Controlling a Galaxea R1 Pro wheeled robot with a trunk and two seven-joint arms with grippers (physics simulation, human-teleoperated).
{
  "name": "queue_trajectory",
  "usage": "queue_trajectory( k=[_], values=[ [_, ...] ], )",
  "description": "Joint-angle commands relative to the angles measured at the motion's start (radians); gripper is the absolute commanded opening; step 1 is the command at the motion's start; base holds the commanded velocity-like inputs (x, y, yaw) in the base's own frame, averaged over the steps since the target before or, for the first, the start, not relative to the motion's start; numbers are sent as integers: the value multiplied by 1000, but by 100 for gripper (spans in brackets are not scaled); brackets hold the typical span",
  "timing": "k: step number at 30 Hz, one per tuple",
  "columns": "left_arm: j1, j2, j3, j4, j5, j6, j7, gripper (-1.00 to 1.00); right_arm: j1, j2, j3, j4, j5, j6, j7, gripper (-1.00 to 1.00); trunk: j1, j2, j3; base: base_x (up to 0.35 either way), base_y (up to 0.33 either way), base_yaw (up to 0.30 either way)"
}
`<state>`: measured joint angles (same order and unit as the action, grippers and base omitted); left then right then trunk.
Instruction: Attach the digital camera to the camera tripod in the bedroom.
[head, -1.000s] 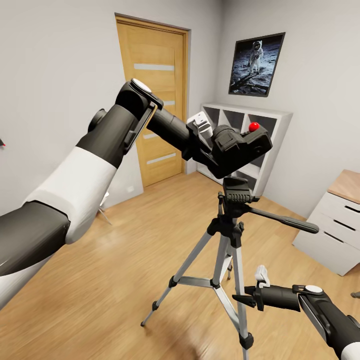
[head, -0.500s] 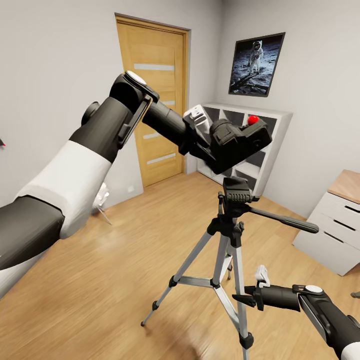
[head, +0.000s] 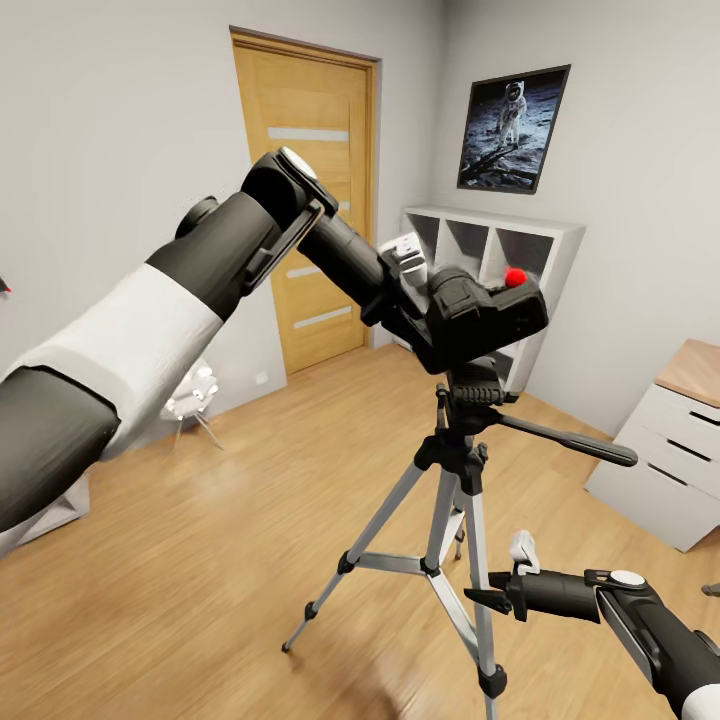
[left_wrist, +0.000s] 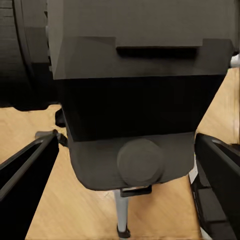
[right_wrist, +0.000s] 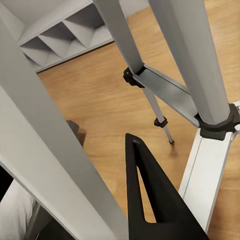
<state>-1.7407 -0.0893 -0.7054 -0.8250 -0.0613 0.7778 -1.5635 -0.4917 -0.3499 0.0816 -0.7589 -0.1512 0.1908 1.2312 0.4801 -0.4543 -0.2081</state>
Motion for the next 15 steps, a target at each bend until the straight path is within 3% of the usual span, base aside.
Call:
queue_trajectory(
  k=[1,8,15],
  values=[
    [-6,0,-11,3,4,11,-7,-100,-1,-1,4,1,-7,10,-1,-100,1,-2,-2,0,0,0],
    [-47,24,-66,18,91,9,-7,-100,-1,-1,4,1,-7,10,-7,-100,1,-2,-2,0,0,0],
    [-59,36,-90,24,96,9,-7,-100,-1,2,4,1,-7,10,-10,-100,1,-2,-2,0,0,0]
  ],
)
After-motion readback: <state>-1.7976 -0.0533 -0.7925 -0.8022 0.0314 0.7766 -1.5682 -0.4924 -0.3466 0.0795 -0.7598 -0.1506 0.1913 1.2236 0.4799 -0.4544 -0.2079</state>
